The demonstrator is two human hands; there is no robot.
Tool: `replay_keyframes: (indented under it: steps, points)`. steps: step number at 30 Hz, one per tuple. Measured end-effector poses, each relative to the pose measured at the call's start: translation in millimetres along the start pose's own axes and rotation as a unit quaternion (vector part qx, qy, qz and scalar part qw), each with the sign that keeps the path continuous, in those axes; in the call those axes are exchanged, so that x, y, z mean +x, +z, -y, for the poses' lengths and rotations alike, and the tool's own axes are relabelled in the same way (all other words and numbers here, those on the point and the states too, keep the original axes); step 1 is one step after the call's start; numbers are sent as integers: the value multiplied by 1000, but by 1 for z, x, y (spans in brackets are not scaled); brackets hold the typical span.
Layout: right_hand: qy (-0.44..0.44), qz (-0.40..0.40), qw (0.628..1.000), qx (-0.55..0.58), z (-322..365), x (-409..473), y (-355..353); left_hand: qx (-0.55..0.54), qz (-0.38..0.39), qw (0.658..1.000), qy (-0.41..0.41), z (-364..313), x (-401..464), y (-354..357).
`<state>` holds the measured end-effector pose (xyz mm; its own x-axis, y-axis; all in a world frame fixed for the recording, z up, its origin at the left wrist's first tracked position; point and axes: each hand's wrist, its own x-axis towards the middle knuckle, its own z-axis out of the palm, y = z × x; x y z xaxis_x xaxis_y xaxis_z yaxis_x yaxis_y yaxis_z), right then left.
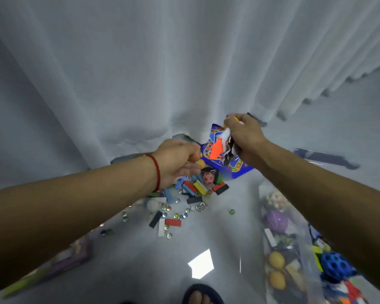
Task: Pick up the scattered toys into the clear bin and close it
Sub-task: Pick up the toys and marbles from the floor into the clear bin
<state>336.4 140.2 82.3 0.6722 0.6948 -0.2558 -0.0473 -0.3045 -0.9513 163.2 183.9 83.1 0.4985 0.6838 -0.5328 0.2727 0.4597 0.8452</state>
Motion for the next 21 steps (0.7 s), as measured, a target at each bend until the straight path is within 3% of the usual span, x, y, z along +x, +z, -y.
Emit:
replay_keyframes:
  steps: [5, 10, 14, 21]
  points:
    - [41, -86, 994, 48, 31, -78, -123, -10, 135, 991, -10, -31, -61, 96]
    - [159, -221, 961, 57, 8, -130, -242, -19, 245, 969, -40, -36, -117, 188]
    - [222, -236, 937, 134, -15, -158, -279, 40, 217, 975, -25, -30, -134, 209]
    - [192, -160, 968, 28, -22, -171, -237, 273, 139, 952, 13, -31, -131, 110]
